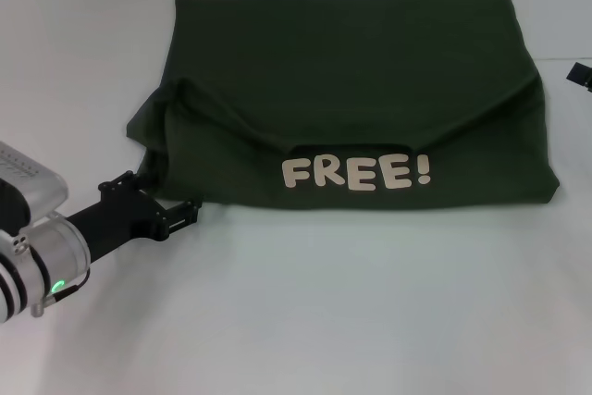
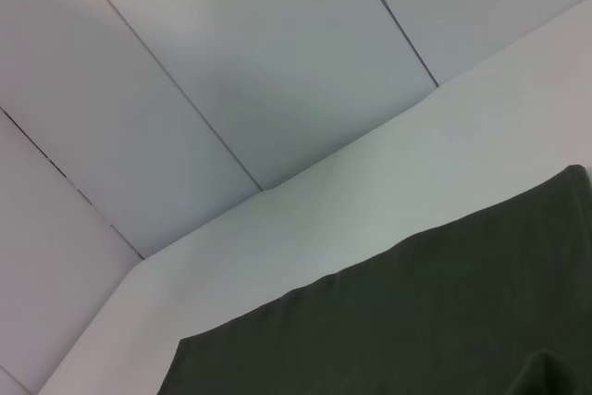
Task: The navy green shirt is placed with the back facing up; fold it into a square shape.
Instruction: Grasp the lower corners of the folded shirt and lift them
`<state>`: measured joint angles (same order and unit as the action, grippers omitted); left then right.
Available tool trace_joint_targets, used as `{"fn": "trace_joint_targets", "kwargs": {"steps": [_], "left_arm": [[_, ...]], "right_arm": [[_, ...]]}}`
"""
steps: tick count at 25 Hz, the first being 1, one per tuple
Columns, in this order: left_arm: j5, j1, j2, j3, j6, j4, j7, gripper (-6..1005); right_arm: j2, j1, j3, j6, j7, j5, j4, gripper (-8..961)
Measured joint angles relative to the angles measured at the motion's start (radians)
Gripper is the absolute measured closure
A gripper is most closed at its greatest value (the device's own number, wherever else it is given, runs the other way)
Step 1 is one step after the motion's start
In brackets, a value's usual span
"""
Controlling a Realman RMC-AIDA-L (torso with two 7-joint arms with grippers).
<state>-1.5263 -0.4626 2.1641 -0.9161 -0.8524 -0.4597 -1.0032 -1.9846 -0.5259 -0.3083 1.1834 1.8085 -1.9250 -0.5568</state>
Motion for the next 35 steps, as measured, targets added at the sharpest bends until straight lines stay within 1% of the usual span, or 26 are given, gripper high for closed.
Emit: {"fn": "trace_joint_targets", "kwargs": {"steps": [8, 20, 27, 31, 33, 35], "left_arm": [[0.0, -0.01, 0.0, -0.043, 0.012, 0.007, 0.0, 299], [0.002, -0.003, -0.001, -0.051, 0.017, -0.022, -0.023, 369], [0.001, -0.005, -0.001, -0.052, 0.018, -0.024, -0.03, 657], [0.001, -0.007, -0.002, -0.052, 0.018, -0.026, -0.038, 846], [0.001, -0.007, -0.002, -0.052, 0.018, -0.027, -0.038, 874], [0.0, -0.006, -0.002, -0.052, 0.017, -0.03, -0.039, 902]], "right_arm": [[-0.004, 0.004, 0.0, -0.01, 0.0, 0.0, 0.0, 416], [-0.006, 0.013, 0.0, -0.01, 0.0, 0.0, 0.0, 434], [-0.006, 0.019, 0.0, -0.004, 0.0, 0.0, 0.0, 444], [0.001, 0.023, -0.005, -0.003, 0.001, -0.003, 0.0, 450], [0.008, 0.024, -0.011, -0.007, 0.017, -0.022, 0.0, 453], [0.022, 0.023, -0.015, -0.008, 0.057, -0.066, 0.0, 456]]}}
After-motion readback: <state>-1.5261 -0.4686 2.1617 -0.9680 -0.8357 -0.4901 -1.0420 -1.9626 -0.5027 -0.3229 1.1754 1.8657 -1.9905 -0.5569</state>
